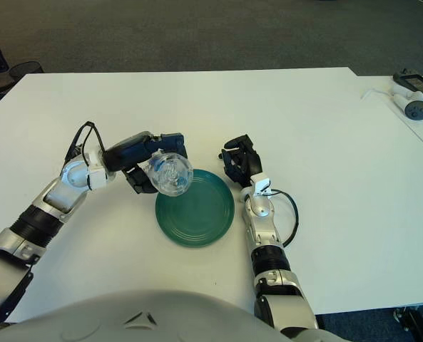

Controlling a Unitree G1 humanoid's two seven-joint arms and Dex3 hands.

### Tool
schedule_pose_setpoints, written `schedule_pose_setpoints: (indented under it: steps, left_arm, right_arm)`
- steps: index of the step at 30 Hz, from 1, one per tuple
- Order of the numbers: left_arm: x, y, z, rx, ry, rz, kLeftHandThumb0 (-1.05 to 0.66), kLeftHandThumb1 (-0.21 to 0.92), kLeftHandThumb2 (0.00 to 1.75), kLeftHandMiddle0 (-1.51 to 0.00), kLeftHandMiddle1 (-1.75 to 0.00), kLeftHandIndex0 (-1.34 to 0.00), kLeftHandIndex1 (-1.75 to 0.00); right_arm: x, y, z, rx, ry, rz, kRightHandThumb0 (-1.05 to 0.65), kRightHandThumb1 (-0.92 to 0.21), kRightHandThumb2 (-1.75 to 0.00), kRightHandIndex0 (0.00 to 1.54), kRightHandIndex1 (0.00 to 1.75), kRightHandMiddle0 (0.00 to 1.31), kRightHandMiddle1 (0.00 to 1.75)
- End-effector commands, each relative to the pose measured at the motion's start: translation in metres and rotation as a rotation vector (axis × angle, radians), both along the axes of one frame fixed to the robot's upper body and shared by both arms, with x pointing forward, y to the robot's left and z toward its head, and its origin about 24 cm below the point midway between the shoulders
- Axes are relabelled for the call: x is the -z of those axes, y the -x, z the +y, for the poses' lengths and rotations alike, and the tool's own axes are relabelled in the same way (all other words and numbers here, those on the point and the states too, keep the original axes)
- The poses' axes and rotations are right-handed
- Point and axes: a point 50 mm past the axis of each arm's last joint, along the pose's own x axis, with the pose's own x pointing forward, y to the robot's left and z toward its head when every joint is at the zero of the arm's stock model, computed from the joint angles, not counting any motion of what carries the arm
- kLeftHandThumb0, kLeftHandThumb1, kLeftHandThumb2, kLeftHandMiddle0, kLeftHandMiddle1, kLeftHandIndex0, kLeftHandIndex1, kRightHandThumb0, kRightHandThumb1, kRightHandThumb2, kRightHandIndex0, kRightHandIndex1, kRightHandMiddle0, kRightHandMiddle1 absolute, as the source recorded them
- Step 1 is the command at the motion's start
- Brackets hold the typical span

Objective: Put the bottle into the plate.

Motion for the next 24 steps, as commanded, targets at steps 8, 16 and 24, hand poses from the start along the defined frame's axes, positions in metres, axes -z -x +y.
schedule_pose_setpoints:
  steps: [8, 16, 24]
  left_arm:
    - [0.0072, -0.0035, 0.0035, -0.018, -0.053, -0.109, -0.52, 0.20, 1.46, -1.21, -1.75, -0.70, -1.75]
    - [0.0071, -0.0066, 0.0045, 0.008, -0.104, -0.152, -0.51, 0.22, 1.43, -1.18, -1.75, -0.68, -1.75]
    - [0.0049, -0.0083, 0.0027, 0.018, -0.160, -0.166, -0.49, 0.26, 1.38, -1.15, -1.75, -0.65, -1.75]
  right_arm:
    - [0.0325, 0.0159, 0.0003, 0.011, -0.004, 0.174, -0.01, -0.92, -0.41, 0.36, 1.41, 0.21, 1.71]
    - [0.0336, 0.0147, 0.0015, 0.013, 0.001, 0.179, -0.01, -0.92, -0.41, 0.35, 1.42, 0.20, 1.71]
    - [0.0336, 0.0135, 0.0043, 0.022, 0.014, 0.189, -0.01, -0.92, -0.43, 0.33, 1.44, 0.19, 1.73]
